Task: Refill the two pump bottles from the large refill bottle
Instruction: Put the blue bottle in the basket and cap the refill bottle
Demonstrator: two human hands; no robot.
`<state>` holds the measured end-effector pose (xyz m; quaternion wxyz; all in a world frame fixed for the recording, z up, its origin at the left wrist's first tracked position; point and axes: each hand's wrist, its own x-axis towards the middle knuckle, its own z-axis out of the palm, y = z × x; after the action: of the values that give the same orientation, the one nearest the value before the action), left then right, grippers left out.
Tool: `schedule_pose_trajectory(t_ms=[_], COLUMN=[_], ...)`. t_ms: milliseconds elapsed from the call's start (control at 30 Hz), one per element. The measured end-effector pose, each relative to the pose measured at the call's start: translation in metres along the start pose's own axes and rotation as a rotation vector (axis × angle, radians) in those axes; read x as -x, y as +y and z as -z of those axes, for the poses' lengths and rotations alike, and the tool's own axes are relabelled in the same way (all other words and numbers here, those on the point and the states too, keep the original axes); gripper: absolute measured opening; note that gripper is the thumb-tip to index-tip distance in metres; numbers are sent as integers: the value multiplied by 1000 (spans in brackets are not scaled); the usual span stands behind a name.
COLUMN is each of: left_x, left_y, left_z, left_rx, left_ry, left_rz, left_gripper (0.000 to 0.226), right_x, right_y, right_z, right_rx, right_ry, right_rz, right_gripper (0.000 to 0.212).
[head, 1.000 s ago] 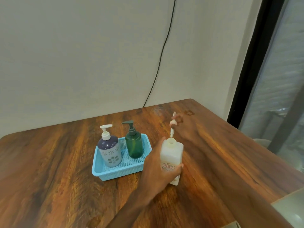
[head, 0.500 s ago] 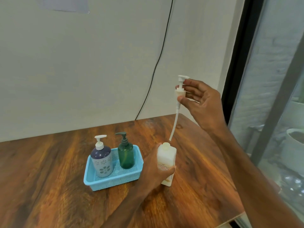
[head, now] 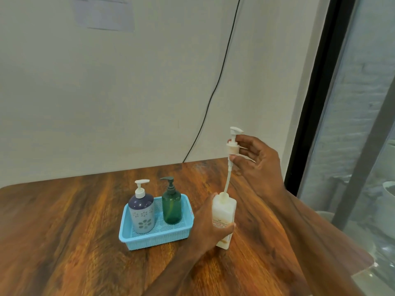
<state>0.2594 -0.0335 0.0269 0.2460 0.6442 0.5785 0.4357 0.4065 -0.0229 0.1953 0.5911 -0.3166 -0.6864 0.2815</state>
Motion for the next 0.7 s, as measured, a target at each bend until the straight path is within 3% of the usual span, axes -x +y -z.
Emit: schedule_pose_trajectory(t_ms=[400,600,700], left_x=[0,2,2], left_y=[-4,-3,-4], left_z=[-3,-2,-3], left_rx=[-3,13,22], left_ry=[-5,5,13], left_rz=[4,-4,-13], left_gripper=[102,104,101], right_x=[-13,8,31], right_y=[-18,22,54], right_z=[4,-7,-9], right_rx=[25,47,132], right_ry=[16,-37,-153], right_rz=[72,-66,-188], right_gripper=[45,41,45])
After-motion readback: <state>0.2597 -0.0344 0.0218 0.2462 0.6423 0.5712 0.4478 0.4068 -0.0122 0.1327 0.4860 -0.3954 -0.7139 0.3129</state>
